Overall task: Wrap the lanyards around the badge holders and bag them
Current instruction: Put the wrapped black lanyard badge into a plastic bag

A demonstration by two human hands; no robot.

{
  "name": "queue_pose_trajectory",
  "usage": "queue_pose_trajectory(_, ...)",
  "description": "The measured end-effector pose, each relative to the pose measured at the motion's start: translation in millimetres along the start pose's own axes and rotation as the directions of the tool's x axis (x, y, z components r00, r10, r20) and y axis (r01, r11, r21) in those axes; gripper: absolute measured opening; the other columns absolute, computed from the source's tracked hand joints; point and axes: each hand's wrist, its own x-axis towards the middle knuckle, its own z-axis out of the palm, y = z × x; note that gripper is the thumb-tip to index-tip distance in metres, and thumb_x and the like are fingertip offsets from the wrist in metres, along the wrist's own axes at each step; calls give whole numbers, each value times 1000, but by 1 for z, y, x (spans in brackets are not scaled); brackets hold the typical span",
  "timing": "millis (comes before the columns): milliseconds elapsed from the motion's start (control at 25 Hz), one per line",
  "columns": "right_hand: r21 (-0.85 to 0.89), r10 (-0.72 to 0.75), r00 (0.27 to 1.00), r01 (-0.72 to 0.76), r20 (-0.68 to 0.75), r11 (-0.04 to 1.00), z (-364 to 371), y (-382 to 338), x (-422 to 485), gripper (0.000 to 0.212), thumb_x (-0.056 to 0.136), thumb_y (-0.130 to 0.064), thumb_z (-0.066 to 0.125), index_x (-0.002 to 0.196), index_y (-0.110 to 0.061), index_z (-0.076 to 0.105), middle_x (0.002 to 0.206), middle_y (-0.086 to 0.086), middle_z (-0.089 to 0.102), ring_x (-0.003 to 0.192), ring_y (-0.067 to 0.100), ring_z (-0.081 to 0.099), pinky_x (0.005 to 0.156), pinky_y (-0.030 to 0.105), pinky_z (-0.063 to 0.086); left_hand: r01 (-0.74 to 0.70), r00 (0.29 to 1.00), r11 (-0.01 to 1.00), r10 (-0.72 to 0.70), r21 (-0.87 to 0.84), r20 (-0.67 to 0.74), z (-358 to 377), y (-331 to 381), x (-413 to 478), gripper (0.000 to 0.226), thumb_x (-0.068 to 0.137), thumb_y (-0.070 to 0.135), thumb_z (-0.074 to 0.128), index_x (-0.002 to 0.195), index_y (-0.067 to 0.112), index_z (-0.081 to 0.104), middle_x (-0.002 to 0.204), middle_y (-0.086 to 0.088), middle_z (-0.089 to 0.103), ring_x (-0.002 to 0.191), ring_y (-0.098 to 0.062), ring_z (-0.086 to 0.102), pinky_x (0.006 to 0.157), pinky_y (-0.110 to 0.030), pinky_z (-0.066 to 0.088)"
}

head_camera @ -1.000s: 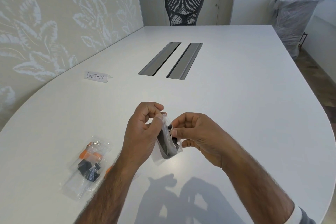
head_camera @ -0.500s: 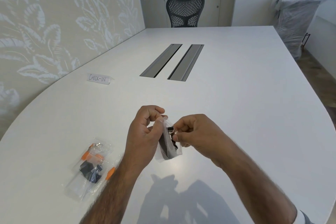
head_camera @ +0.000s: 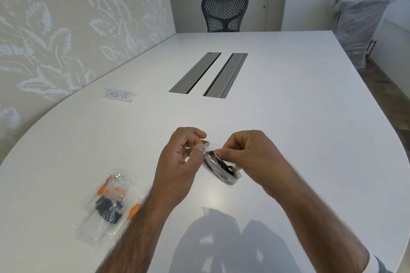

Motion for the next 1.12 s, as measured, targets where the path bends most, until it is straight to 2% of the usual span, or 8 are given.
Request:
queue_pose_trajectory(120,-145,-59,997,50,-58,988,7,-1,1,13,85,-18,76,76,-14,68,51,-10,55,45,3,44,50,22,36,3,1000,998,-3,68,-3,4,-1,-1,6,89,15,54,84,14,57,108,6,66,104,-18,66,85,-22,49)
queue_pose_trajectory(240,-40,-2,999,4,42,999,6,-3,1,11,91,-17,68,81,-14,71,66,-4,64,56,6,52,59,25,42,12,998,996,-7,91,-55,2,-1,0,6,88,16,55,84,13,58,106,6,67,99,-14,65,78,-15,47)
queue_pose_trajectory(400,75,35,982,-49,184,996,5,-3,-2,31,89,-38,74,78,-10,70,75,5,69,64,11,59,67,29,45,21,996,993,-11,112,-88,-1,1,0,7,87,17,55,83,13,58,106,6,67,98,-15,66,72,-12,49)
queue_pose_trajectory(480,65,23,986,-34,164,997,8,-1,-2,25,86,-30,79,83,-6,72,80,12,73,64,11,59,66,27,46,32,996,996,-25,79,-81,1,2,0,8,87,17,55,82,11,57,107,4,66,99,-18,68,71,-16,52)
queue_pose_trajectory(600,107,13,991,-27,133,994,8,0,-1,20,81,-16,83,82,-1,70,68,8,67,57,11,53,60,22,44,32,999,999,-31,34,-39,3,4,-2,10,87,14,54,81,7,55,108,3,66,98,-17,70,71,-18,54)
queue_pose_trajectory(800,46,-12,1000,11,19,999,15,2,-4,25,77,-19,86,73,-6,65,61,4,57,56,15,47,57,30,42,40,999,999,-40,13,-21,3,5,-4,9,88,12,52,82,7,55,109,3,67,99,-18,71,72,-21,56)
queue_pose_trajectory(1000,66,-18,981,5,194,998,8,0,-5,5,87,-9,76,84,-11,74,84,10,75,74,12,61,73,30,51,55,997,998,-54,14,-62,1,6,-5,9,88,14,53,85,6,57,110,3,68,97,-16,72,72,-25,58)
queue_pose_trajectory(1120,19,4,975,-9,220,1000,7,1,-5,11,84,-6,79,86,-2,69,76,9,73,71,11,62,71,29,52,50,999,998,-49,36,-25,2,6,-9,7,89,12,52,84,8,55,110,4,67,100,-16,72,69,-26,58)
